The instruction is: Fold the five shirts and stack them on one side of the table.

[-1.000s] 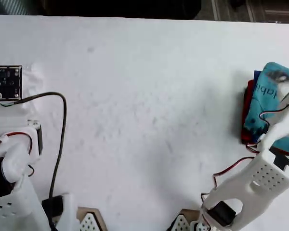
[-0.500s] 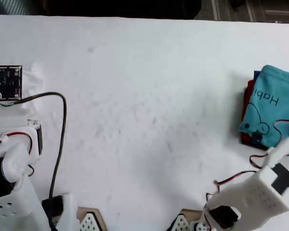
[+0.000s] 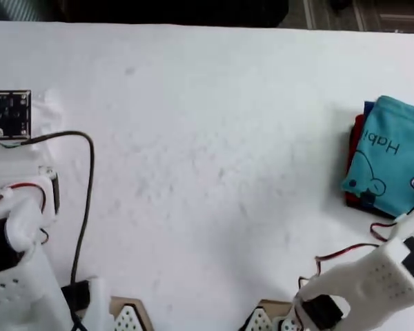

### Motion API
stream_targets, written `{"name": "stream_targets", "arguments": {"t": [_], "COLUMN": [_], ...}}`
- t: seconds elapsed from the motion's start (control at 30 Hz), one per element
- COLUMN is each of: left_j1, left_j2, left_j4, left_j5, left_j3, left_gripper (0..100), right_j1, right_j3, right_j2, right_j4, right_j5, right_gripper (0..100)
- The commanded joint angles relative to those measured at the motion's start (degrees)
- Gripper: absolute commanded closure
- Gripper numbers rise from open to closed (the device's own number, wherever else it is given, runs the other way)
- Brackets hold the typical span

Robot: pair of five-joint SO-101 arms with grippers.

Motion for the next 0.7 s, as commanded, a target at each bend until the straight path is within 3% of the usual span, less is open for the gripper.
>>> {"name": "stream_targets", "arguments": {"t": [0.0, 0.17, 0.27, 0.5, 0.67], "left_j1": [-4.4, -12.8, -14.9, -15.0, -14.0], "left_j2": [0.1, 5.5, 15.6, 38.5, 56.6], "left_j4": [-7.2, -14.9, -15.1, -10.7, -7.5], "left_j5": [-5.5, -16.2, -17.9, -18.2, -25.0], "left_j3": [5.8, 14.1, 12.6, -8.0, -21.7], "left_gripper": [97, 95, 90, 83, 78], "right_j1": [-1.0, -3.4, -5.5, -13.1, -17.2], "right_j3": [0.6, 12.1, 21.1, 41.1, 51.2], "right_j2": [-8.5, -20.6, -29.0, -45.9, -55.1], "right_j4": [0.7, 0.7, 0.7, 0.6, 0.5], "right_j5": [-0.4, -0.4, -0.4, -0.5, -0.5], "right_gripper": [98.1, 98.1, 98.1, 98.1, 98.1]}}
